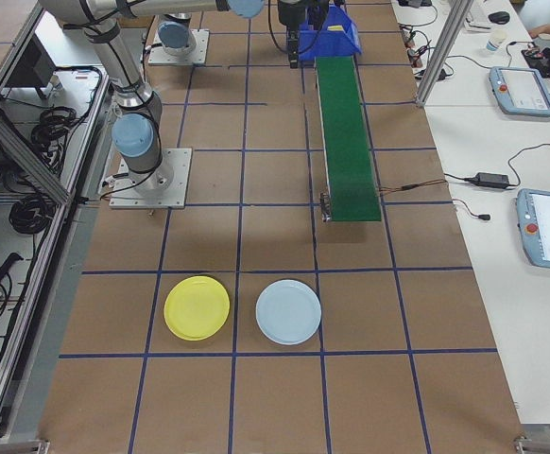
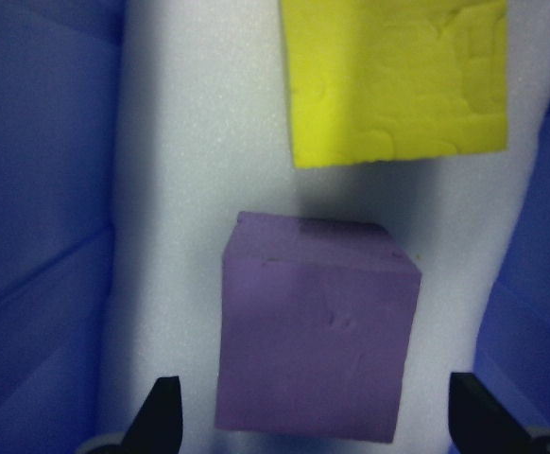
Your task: Move block left to right into plate
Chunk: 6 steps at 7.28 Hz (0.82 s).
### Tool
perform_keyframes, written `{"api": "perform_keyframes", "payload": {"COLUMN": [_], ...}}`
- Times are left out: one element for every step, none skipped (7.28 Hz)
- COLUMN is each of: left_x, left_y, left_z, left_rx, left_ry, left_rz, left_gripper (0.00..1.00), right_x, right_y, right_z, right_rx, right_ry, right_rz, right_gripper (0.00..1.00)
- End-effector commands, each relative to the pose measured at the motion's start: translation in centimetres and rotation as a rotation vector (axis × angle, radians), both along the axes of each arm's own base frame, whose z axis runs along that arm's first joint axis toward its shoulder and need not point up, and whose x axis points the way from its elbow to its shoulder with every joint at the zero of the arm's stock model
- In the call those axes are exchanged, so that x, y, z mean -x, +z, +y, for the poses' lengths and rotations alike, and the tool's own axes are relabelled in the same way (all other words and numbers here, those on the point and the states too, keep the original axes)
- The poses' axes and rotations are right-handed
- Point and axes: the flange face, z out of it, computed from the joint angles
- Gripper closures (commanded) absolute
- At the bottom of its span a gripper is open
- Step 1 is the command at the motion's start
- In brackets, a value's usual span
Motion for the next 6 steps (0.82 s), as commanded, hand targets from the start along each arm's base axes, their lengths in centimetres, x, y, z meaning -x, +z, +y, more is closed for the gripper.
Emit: {"api": "perform_keyframes", "payload": {"left_x": [0.1, 0.4, 0.4, 0.6, 1.3, 2.9], "left_y": [-1.1, -0.9, 1.5, 5.5, 10.8, 15.9], "left_z": [-0.6, -0.6, -0.8, -0.1, 1.7, 3.2], "left_rx": [0.023, 0.032, 0.076, 0.126, 0.176, 0.253], "left_ry": [0.003, 0.001, 0.007, 0.001, -0.006, -0.026], "left_rz": [0.014, 0.043, 0.034, 0.018, 0.012, 0.011], "left_gripper": [0.61, 0.77, 0.78, 0.78, 0.77, 0.77], "right_x": [0.0, 0.0, 0.0, 0.0, 0.0, 0.0], "right_y": [0.0, 0.0, 0.0, 0.0, 0.0, 0.0], "right_z": [0.0, 0.0, 0.0, 0.0, 0.0, 0.0], "right_rx": [0.000, 0.000, 0.000, 0.000, 0.000, 0.000], "right_ry": [0.000, 0.000, 0.000, 0.000, 0.000, 0.000], "right_rz": [0.000, 0.000, 0.002, 0.002, 0.002, 0.002], "right_gripper": [0.00, 0.00, 0.00, 0.00, 0.00, 0.00]}}
